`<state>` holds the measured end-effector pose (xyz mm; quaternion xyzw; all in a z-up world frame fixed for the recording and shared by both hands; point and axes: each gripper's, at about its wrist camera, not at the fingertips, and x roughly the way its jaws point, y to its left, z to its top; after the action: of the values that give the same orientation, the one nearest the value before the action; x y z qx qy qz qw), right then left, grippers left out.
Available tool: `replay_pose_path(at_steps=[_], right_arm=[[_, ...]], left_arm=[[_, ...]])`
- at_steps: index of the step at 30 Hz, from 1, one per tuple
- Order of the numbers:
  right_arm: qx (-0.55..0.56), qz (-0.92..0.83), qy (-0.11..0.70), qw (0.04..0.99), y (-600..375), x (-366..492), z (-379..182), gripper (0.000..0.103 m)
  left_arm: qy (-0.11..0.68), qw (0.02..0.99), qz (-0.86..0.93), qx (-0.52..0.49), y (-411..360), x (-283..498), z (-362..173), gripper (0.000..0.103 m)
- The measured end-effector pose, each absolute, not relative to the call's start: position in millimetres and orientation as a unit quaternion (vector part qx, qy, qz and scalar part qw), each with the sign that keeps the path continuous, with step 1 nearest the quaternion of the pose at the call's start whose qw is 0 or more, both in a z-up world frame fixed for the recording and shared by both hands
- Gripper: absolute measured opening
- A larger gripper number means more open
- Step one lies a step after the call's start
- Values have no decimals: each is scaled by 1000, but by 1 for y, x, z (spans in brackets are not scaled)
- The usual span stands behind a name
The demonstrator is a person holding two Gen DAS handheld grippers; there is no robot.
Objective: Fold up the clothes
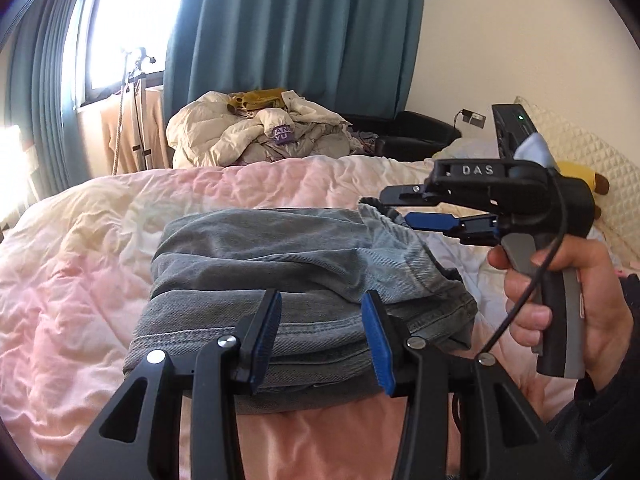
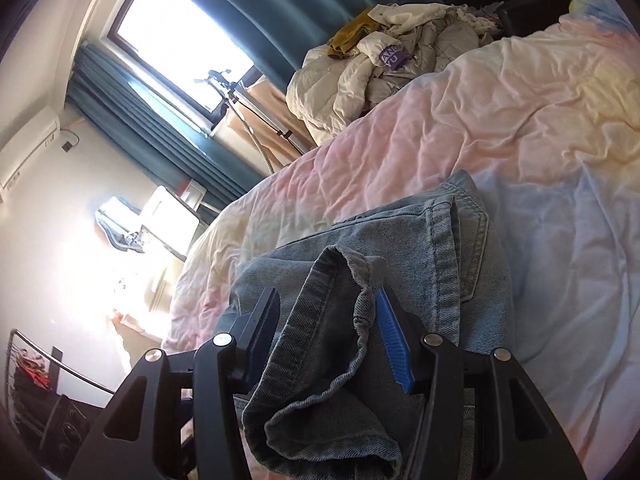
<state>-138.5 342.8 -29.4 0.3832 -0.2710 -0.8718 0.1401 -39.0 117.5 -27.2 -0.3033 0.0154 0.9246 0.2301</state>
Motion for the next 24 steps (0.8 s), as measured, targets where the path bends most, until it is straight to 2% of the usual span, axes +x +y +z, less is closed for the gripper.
replay_pose_path(at_steps=[3, 7, 8, 9, 10, 16, 24], right_arm=[[392, -887, -214, 119, 326, -145, -30, 50], [426, -875, -208, 100, 318, -162, -53, 48], [429, -875, -205, 91, 319, -166, -56, 41], [426, -878, -203, 85, 321, -168, -55, 20], [420, -881, -202, 83, 324, -169, -52, 18], [377, -900, -205, 79, 345, -183, -25, 15], [407, -873, -253, 94, 376, -206, -65, 17]], left_arm=[[12, 229, 921, -314, 114, -48, -35, 43], [8, 227, 917, -328, 109, -60, -46, 43], [6, 226, 916, -331, 107, -62, -49, 43], [5, 226, 915, -335, 106, -65, -51, 43], [3, 227, 914, -336, 106, -66, -52, 43], [-13, 231, 911, -341, 103, -69, -55, 43], [-29, 237, 907, -347, 102, -73, -57, 43]])
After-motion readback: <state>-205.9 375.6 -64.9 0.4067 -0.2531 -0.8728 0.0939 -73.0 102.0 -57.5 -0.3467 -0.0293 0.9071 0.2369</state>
